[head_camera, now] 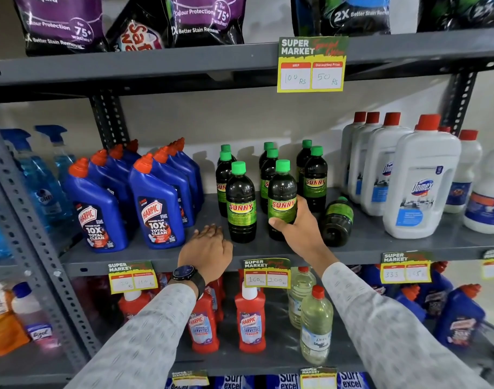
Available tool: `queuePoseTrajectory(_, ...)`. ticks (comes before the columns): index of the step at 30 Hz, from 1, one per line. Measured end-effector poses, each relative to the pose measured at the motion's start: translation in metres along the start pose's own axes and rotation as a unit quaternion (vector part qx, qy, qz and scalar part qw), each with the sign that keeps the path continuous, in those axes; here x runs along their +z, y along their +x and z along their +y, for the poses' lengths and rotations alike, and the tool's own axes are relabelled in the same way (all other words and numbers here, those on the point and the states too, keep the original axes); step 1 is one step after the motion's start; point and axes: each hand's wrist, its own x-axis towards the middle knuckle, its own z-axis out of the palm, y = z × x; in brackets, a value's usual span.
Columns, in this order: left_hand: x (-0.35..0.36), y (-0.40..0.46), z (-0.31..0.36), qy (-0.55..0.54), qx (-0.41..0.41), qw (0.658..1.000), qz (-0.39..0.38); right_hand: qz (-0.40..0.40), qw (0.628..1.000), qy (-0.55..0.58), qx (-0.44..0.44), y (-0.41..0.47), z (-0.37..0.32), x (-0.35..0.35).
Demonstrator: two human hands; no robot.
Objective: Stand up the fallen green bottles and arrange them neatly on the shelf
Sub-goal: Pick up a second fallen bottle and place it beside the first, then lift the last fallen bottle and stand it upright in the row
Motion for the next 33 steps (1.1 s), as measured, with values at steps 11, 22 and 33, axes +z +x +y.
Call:
queuePoseTrajectory(11, 0.001, 0.001, 0.0, -0.005, -0.004, 1.0, -0.005, 0.053, 0.997, -0.032, -0.039, -0.01, -0.015, -0.005)
queuePoseTrajectory(22, 0.0, 0.001, 0.0, -0.009, -0.006, 1.0, -0.02, 0.129, 0.951, -0.277, 0.052, 0.018, -0.045, -0.092)
queuePoseTrajectory(33, -0.006, 0.0, 0.003, -0.008, -0.002, 1.0, -0.021, -0.006, 0.939, -0.079, 0.336, 0.025, -0.015, -0.115)
